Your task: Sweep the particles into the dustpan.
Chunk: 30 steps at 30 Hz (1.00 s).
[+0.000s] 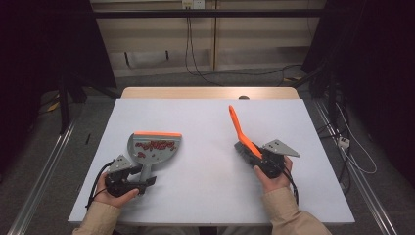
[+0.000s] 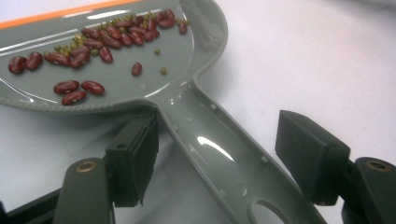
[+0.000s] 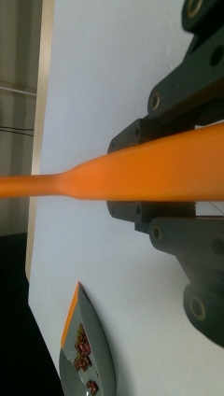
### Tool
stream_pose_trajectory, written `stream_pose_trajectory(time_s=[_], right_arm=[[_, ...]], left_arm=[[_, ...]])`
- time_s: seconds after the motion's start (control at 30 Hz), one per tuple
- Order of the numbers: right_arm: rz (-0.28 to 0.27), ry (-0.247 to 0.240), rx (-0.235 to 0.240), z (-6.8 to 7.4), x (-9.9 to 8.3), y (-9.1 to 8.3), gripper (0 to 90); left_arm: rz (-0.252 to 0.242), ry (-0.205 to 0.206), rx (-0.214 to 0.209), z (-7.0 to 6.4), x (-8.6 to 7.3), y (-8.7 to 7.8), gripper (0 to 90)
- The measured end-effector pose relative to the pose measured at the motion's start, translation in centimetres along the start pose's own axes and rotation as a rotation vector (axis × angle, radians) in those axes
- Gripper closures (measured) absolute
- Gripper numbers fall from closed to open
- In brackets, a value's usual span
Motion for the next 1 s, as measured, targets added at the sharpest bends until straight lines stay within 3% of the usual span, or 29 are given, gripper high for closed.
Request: stream_pose_trajectory(time_s=[0.2, 0.37, 0.5, 0.77, 0.93, 1.0], right_arm=[[-0.007, 0.006, 0.013, 0.4, 0.3, 0.7, 70.9], [0.005, 0.012, 0.022, 0.8, 0.1, 1.3, 70.9], [0.048, 0.009, 0.001, 0.1, -0.6, 1.3, 70.8], [0.041, -0.004, -0.079, -1.9, -1.0, -0.1, 70.7], [0.049, 0.041, -0.084, -3.0, -1.3, -0.9, 69.8], [0.054, 0.028, -0.075, -3.2, -1.3, -1.2, 65.3]], left_arm=[[-0.007, -0.002, 0.034, 0.6, 0.1, -0.5, 18.8], [-0.031, -0.001, 0.071, 1.3, 0.5, -1.1, 14.9], [-0.054, -0.003, 0.077, 1.5, 1.0, -1.3, 14.3], [-0.07, 0.009, 0.091, 1.7, 1.6, -1.6, 14.3], [-0.075, 0.013, 0.1, 1.8, 1.8, -1.5, 14.3], [-0.075, 0.015, 0.099, 1.7, 1.8, -1.5, 14.3]])
Point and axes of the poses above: each handheld gripper's, and its own axes: y roughly forward along the jaws, x roughly out of its top, z roughly to its left, the point moved 9 cm from there along y, roughly forward along the jaws, and after that the axes turned 5 degrees about y, right-handed, at the moved point
